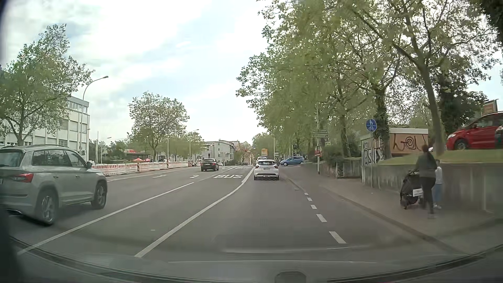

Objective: Follow the waypoints while adhering to traffic rules and regulations

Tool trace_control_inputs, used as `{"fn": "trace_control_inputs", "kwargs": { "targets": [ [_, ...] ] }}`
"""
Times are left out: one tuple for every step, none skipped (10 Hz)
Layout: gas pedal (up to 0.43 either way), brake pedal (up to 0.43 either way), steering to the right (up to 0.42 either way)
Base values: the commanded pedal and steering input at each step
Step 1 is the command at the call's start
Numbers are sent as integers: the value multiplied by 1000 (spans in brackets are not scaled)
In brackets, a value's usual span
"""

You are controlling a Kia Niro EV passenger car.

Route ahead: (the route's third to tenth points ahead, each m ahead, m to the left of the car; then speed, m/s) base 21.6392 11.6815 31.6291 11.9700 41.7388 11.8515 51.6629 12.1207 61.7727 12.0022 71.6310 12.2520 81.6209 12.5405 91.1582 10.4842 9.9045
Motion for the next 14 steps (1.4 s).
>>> {"fn": "trace_control_inputs", "kwargs": {
  "targets": [
    [47,18,5],
    [28,18,5],
    [8,18,5],
    [0,18,5],
    [0,18,4],
    [0,18,3],
    [0,18,2],
    [0,18,0],
    [0,18,-1],
    [0,18,-2],
    [0,18,-2],
    [0,18,-2],
    [0,18,-3],
    [0,18,-3]
  ]
}}
